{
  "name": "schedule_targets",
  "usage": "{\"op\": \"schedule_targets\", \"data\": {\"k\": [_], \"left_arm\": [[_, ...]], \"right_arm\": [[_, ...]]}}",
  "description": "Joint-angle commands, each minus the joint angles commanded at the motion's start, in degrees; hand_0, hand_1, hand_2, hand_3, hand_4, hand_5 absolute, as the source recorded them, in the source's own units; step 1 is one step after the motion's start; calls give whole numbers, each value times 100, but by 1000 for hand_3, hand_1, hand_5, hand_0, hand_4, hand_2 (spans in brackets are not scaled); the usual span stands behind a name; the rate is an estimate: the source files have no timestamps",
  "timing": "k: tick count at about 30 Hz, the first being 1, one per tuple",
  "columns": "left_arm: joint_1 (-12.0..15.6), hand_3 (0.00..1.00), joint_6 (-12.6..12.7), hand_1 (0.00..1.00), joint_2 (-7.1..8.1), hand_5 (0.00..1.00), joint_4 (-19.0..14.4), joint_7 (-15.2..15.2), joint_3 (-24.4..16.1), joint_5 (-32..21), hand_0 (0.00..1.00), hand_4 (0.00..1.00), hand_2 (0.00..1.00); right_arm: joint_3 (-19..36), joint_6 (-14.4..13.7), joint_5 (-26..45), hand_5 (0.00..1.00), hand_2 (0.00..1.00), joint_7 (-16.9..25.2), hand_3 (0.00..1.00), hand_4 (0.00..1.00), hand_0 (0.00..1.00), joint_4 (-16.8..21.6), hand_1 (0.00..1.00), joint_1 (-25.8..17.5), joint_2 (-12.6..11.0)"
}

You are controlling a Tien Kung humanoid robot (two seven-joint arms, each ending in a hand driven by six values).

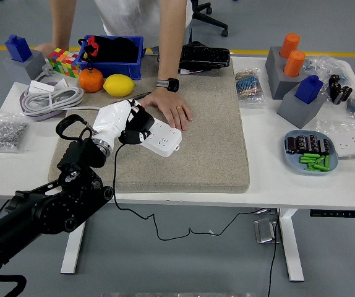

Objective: Press the white button,pick up the black plug,place it near the board,insert it into the board

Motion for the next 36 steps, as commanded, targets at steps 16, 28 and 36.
{"op": "schedule_targets", "data": {"k": [16,28,36], "left_arm": [[-49,565,28,311,8,2,289,-42,122,7,282,651,359],[-102,565,76,311,3,2,439,-99,142,17,278,659,355],[-110,565,83,310,-12,2,534,-114,176,5,280,659,356]], "right_arm": [[-56,-4,12,325,587,2,573,632,684,4,596,-12,-13],[-62,-7,22,324,587,2,573,631,684,14,595,-18,-14],[-66,-5,36,324,587,1,574,630,683,32,595,-18,-15]]}}
